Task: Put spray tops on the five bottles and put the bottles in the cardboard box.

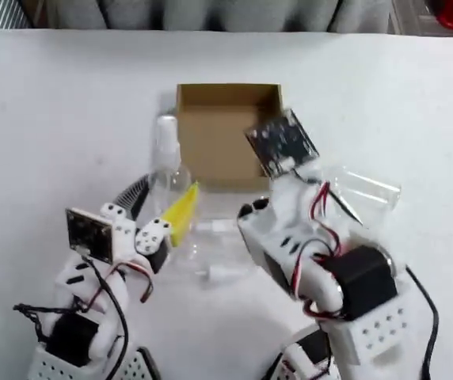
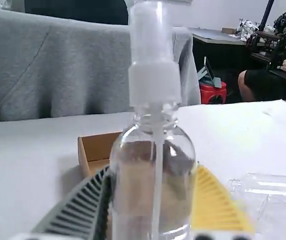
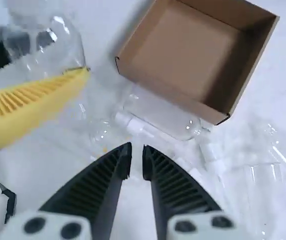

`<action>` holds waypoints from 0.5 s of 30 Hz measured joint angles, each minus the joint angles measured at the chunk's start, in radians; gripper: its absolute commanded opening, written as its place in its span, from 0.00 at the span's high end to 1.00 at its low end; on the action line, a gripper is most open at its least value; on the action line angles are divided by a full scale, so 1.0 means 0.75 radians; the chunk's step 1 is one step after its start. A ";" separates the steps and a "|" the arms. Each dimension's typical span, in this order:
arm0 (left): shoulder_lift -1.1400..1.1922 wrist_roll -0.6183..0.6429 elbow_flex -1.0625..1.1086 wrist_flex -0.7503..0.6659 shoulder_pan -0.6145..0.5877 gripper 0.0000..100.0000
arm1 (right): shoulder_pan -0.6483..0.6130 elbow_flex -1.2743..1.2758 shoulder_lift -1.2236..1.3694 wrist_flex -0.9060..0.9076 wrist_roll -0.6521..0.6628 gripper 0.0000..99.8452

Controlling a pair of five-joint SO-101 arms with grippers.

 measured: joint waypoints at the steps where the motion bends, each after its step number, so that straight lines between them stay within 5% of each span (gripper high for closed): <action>1: 0.006 0.000 -0.023 0.000 0.000 0.98 | 0.000 0.061 -0.039 -0.020 0.002 0.98; 8: 0.432 0.000 -0.286 -0.027 -0.065 0.98 | 0.094 0.513 -0.205 -0.225 0.010 0.98; 15: 0.761 0.000 -0.372 -0.448 -0.098 0.98 | 0.391 0.790 -0.291 -0.471 0.012 0.98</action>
